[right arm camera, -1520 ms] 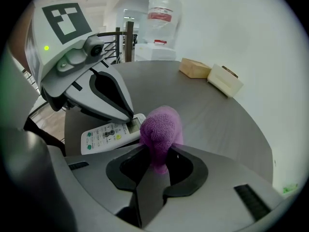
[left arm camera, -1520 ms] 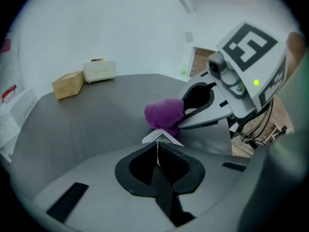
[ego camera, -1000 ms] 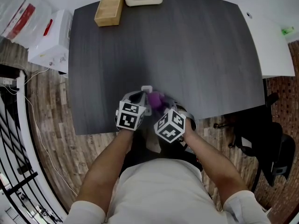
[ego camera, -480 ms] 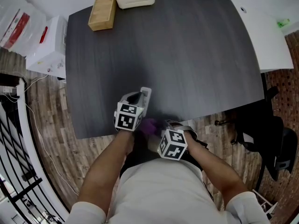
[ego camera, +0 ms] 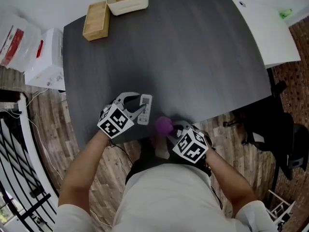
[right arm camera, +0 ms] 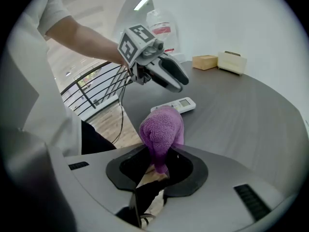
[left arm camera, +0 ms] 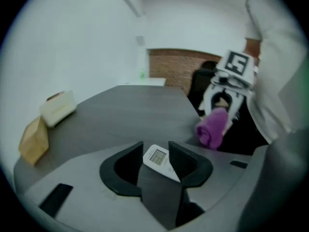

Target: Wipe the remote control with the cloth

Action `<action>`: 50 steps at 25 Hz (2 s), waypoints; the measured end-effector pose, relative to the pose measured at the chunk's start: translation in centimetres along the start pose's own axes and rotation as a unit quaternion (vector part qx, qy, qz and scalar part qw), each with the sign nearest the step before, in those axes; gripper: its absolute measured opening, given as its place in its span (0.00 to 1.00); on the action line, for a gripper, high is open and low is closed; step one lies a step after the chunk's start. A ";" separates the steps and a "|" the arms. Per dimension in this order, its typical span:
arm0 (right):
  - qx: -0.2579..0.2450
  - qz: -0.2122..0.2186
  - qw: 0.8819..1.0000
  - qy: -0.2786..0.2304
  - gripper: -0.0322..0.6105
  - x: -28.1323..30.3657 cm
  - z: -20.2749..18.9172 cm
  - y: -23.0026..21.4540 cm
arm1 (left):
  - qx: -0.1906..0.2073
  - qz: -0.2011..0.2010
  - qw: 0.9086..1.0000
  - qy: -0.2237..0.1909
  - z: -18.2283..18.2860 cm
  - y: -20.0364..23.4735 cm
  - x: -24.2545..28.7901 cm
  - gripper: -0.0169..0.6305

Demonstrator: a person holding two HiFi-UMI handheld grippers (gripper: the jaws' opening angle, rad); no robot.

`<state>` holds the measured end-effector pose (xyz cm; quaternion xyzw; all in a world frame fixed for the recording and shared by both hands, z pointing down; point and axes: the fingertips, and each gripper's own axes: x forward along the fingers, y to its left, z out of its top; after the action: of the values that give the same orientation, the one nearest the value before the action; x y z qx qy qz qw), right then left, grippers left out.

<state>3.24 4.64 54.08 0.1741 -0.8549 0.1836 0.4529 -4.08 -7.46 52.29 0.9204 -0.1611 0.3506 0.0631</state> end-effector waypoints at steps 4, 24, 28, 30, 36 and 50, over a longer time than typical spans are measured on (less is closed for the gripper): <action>0.013 -0.016 1.000 0.001 0.21 -0.9 -0.8 -0.9 | 0.304 -0.125 0.934 0.139 -2.7 -2.6 0.3 0.47; 0.060 -0.045 0.997 -0.002 0.21 -1.6 -2.1 -2.3 | 0.499 -0.235 0.772 0.316 -7.4 -3.0 3.2 0.54; 0.069 -0.066 0.995 0.003 0.21 -1.3 -1.4 -4.6 | 0.324 -0.155 0.874 0.327 -7.6 -2.7 2.5 0.53; 0.070 -0.086 0.994 0.008 0.21 -0.9 -0.8 -6.1 | 0.242 -0.104 0.906 0.331 -7.9 -2.3 2.2 0.52; 0.041 -0.165 0.985 0.003 0.21 1.3 3.0 -10.8 | 0.024 -0.018 0.945 0.324 -8.5 -1.7 1.5 0.49; 0.029 -0.135 0.990 -0.009 0.20 4.2 3.7 -6.3 | -0.088 -0.007 0.948 0.307 -7.7 -2.8 2.1 0.48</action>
<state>1.30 -3.19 56.66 0.3024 -0.8221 0.1438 0.4605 -6.53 -3.56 59.43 0.7603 -0.1581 0.5998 0.1927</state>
